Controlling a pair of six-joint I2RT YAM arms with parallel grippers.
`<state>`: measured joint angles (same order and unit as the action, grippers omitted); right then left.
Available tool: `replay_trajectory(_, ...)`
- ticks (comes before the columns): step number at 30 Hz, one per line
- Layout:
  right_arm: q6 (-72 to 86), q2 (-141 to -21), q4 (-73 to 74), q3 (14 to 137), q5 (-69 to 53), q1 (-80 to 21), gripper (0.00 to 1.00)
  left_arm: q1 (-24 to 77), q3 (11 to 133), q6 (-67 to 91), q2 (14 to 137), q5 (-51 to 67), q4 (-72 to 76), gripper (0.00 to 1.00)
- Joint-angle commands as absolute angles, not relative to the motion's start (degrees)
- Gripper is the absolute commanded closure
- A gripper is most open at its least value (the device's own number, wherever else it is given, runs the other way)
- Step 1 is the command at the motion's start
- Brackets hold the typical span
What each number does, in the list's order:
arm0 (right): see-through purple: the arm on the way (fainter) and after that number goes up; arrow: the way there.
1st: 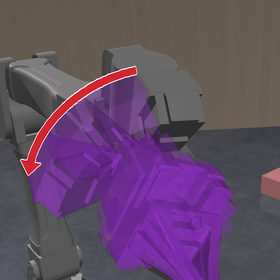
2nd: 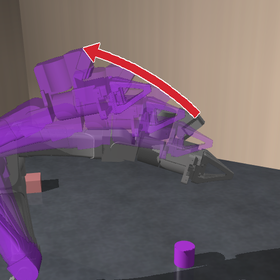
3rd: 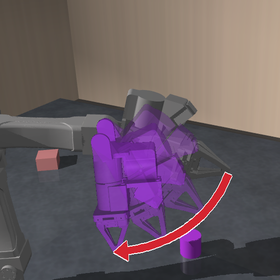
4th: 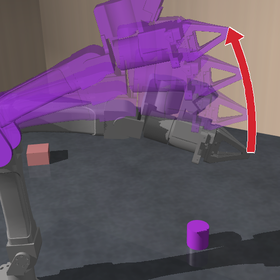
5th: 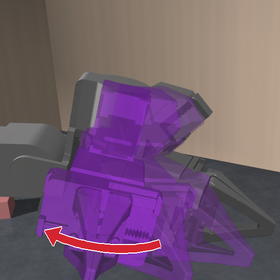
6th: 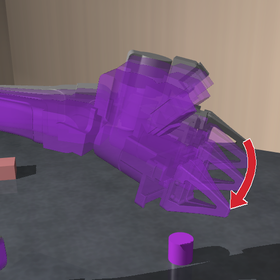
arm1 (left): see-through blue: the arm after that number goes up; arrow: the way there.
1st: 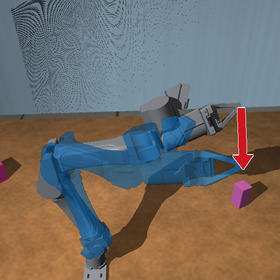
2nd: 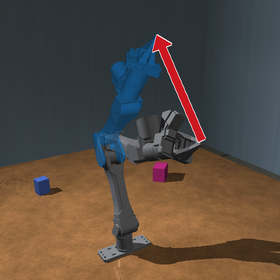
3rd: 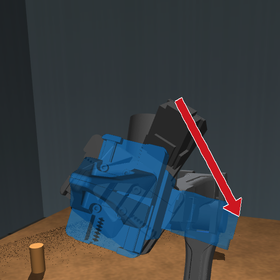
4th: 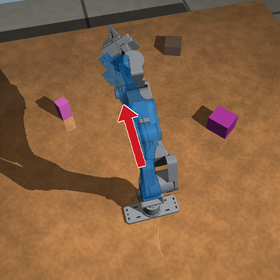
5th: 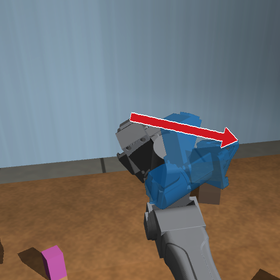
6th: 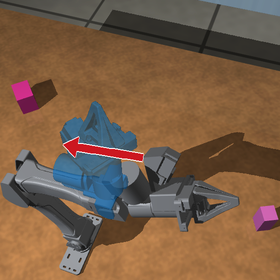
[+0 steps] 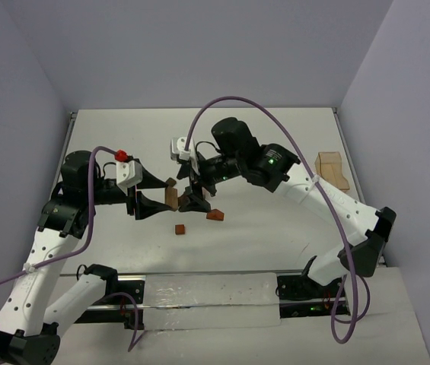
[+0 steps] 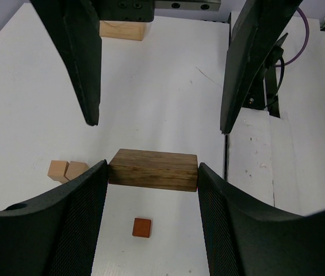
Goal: Build the wood block tower
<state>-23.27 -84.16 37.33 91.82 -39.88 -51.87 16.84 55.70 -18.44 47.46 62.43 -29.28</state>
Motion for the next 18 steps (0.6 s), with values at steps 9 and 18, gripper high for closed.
replay_trajectory(9,-22.3,-86.5,36.2,96.1,-39.2,-53.5,0.0,17.1,55.2,-16.1,46.9,64.4,-24.9,1.0)
replay_trajectory(18,-22.7,-87.0,36.6,95.8,-38.6,-54.3,0.0,17.2,55.1,-14.7,47.1,64.6,-23.1,1.0)
